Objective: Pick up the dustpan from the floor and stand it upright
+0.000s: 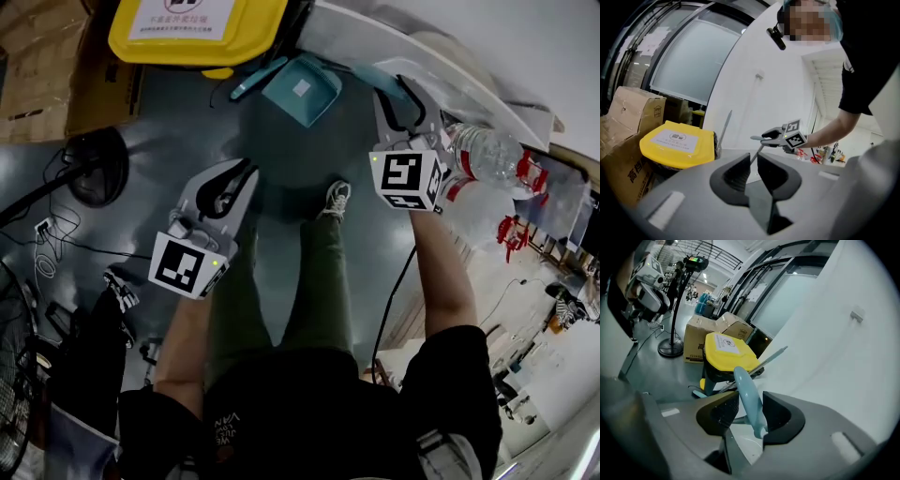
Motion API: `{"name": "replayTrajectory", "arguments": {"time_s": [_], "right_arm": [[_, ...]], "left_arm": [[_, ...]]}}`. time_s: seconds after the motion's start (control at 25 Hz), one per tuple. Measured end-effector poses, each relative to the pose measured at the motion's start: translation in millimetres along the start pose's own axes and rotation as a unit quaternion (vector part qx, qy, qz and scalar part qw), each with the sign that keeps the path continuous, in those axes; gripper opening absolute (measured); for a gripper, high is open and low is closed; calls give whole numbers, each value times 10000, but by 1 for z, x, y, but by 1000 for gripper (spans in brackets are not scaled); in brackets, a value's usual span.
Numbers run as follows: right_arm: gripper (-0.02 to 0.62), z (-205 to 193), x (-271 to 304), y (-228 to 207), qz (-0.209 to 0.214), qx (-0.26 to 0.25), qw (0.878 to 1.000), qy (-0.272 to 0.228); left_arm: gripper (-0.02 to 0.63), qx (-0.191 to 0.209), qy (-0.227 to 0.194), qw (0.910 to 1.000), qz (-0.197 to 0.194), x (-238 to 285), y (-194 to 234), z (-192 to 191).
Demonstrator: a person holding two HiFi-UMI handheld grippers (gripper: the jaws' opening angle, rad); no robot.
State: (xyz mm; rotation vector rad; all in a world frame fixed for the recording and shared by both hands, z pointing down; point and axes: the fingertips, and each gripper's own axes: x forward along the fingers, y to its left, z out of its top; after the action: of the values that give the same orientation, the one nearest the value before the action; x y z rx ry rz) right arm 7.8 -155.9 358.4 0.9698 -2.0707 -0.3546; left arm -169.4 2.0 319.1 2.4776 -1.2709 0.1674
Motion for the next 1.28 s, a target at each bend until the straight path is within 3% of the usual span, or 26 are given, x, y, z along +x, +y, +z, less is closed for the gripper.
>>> {"name": "replayTrajectory", "arguments": {"time_s": [0.2, 0.36, 0.48, 0.76, 0.96, 1.0, 1.08, 1.28], "right_arm": [[135, 11, -21, 2, 33, 344, 9994, -60], [135, 27, -49, -13, -187, 632, 9976, -196], [134, 40, -76, -25, -370, 1006, 9937, -333], [133, 69, -137, -42, -689, 1831, 9785, -647], [129, 77, -179, -62, -1010, 2641, 9559, -798], [118, 78, -186, -64, -1031, 2761, 9520, -828], [38, 82, -198, -64, -1013, 2926, 9468, -873], [12, 102, -225, -50, -734, 3170, 9401, -1016]], "left_arm": [[101, 88, -81, 9999, -22, -4, -5, 26], [101, 39, -122, 9999, -78, -3, -17, 55], [101, 247, -286, 9992, -104, -7, -21, 77], [101, 464, -424, 9978, -232, -13, -35, 122], [101, 540, -477, 9967, -362, -19, -48, 150], [101, 557, -480, 9965, -395, -20, -50, 154], [101, 579, -479, 9961, -462, -23, -54, 160], [101, 518, -479, 9956, -616, -38, -67, 174]]}}
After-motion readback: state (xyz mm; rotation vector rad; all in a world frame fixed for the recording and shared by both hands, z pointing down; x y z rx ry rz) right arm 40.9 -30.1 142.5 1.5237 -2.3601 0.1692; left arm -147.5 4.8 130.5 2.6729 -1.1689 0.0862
